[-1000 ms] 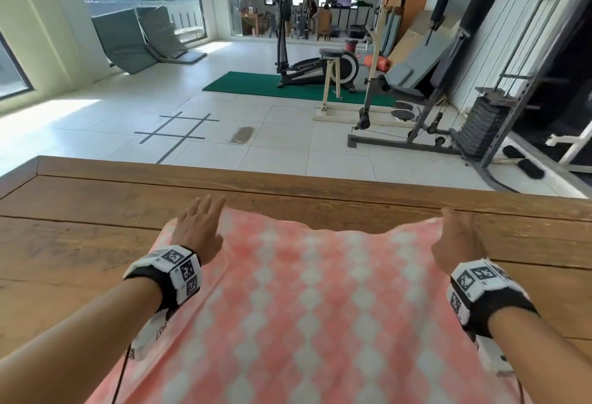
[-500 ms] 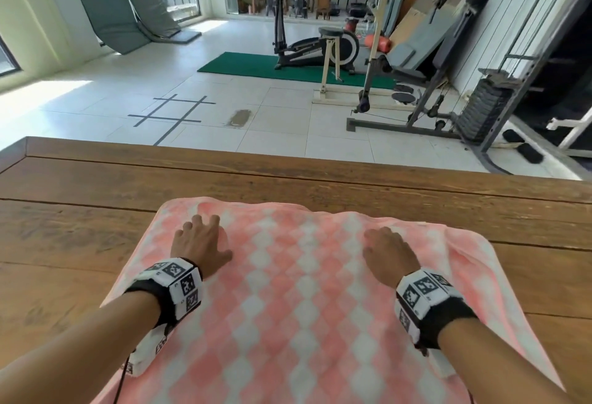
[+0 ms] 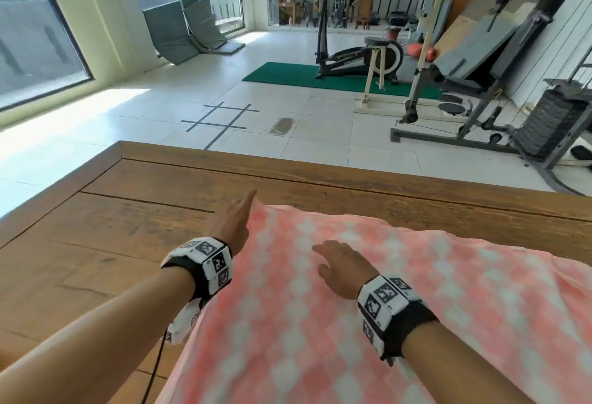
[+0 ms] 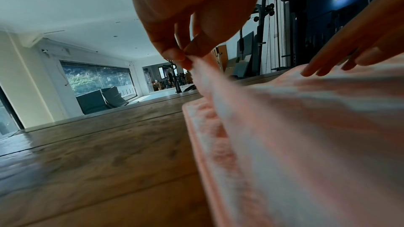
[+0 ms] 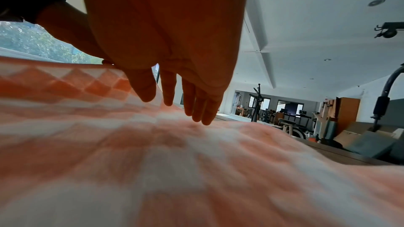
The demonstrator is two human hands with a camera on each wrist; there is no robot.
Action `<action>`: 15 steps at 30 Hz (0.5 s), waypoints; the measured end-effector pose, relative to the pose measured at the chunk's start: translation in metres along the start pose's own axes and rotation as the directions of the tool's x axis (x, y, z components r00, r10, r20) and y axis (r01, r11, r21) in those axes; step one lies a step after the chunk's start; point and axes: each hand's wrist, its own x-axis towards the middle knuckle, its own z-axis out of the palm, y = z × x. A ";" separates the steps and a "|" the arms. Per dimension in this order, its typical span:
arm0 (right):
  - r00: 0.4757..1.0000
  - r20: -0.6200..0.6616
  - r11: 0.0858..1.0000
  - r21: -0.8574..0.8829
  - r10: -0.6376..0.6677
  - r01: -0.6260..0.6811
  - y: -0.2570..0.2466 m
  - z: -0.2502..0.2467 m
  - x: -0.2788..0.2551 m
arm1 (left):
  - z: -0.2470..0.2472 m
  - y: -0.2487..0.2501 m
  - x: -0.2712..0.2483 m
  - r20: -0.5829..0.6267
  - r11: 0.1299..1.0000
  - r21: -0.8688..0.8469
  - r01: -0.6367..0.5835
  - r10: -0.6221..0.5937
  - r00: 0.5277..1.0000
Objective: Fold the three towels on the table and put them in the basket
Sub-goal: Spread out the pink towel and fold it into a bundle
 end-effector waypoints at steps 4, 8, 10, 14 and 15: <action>1.000 -0.010 1.000 -0.002 -0.020 0.020 -0.038 0.007 0.044 | -0.010 -0.031 0.015 0.023 1.000 0.004 -0.002 0.002 1.000; 0.986 -0.164 0.999 0.035 0.004 0.002 -0.058 -0.002 0.087 | -0.004 -0.049 0.023 0.047 0.996 -0.085 -0.033 0.037 0.998; 0.980 -0.198 0.997 0.075 0.038 -0.024 -0.060 -0.007 0.107 | 0.003 -0.056 0.029 0.066 0.985 -0.152 -0.084 0.095 0.993; 0.995 -0.075 0.998 0.000 0.063 -0.063 -0.061 -0.007 0.134 | 0.012 -0.066 0.042 0.033 0.961 -0.211 -0.178 0.189 0.981; 0.996 -0.067 0.998 -0.015 0.064 -0.065 -0.062 -0.005 0.137 | 0.013 -0.068 0.044 0.008 0.952 -0.236 -0.194 0.202 0.979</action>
